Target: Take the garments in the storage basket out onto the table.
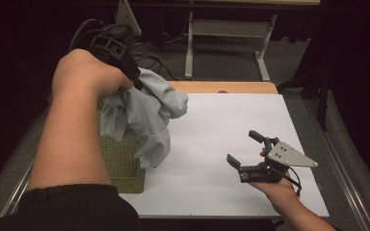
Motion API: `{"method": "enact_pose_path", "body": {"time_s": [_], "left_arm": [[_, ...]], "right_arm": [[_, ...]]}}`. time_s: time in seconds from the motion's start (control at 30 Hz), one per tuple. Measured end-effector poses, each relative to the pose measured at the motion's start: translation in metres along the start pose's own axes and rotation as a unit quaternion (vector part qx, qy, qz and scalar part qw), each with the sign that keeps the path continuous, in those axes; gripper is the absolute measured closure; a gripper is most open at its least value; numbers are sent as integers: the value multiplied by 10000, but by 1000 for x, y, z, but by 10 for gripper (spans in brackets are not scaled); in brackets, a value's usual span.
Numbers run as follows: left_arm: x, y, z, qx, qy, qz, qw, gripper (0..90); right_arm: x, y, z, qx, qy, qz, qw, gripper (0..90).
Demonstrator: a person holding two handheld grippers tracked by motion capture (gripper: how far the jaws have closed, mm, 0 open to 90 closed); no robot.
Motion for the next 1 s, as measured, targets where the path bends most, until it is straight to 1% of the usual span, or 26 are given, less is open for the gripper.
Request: {"method": "enact_pose_path", "body": {"time_s": [0.1, 0.13, 0.27, 0.4, 0.57, 0.6, 0.63, 0.7, 0.73, 0.77, 0.83, 0.97, 1.0], "left_arm": [[5, -5, 6, -41, -74, -1, 10000, 754], [5, -5, 6, -41, -74, -1, 10000, 754], [13, -15, 15, -93, -146, -29, 9998, 753], [16, -20, 18, -126, -167, -50, 9998, 753], [22, -29, 23, -122, -231, -70, 9996, 753], [24, -33, 26, -137, -250, -53, 9996, 753], [24, -33, 26, -137, -250, -53, 9996, 753], [26, -36, 28, -86, -323, -72, 9994, 753], [28, -37, 29, -83, -318, -22, 9995, 753], [29, -41, 31, -117, -323, -13, 9994, 753], [31, -44, 32, -128, -362, -37, 9993, 753], [32, -50, 35, -191, -376, -110, 9990, 753], [34, -53, 37, -187, -438, -103, 9988, 753]], "right_arm": [[0, 0, 0, 0, -3, 12, 10000, 9], [0, 0, 0, 1, 13, 11, 10000, 9], [0, 0, 1, -5, -2, 24, 10000, 9], [1, 1, 1, -12, -43, 27, 10000, 9], [0, 0, 0, 5, -18, 15, 10000, 9], [1, 1, 0, 7, -22, 19, 10000, 9], [1, 1, 0, 7, -22, 19, 10000, 9], [1, 1, 0, -2, -18, 23, 10000, 9], [1, 1, 0, -6, -18, 27, 10000, 9], [1, 1, 0, -7, -31, 19, 10000, 9], [1, 1, 1, -12, -18, 27, 10000, 9], [1, 1, 0, 0, -16, 26, 10000, 9], [1, 1, 0, 0, -18, 27, 10000, 9]]}}
Point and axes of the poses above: each handheld gripper's, and its own axes: y roughly backward along the jaws, x roughly out of its top, z roughly to its right, the point moved 5 cm from there along -y, roughly forward along the jaws, and after that the axes turned 10 degrees about -x, right-handed, at the moved point
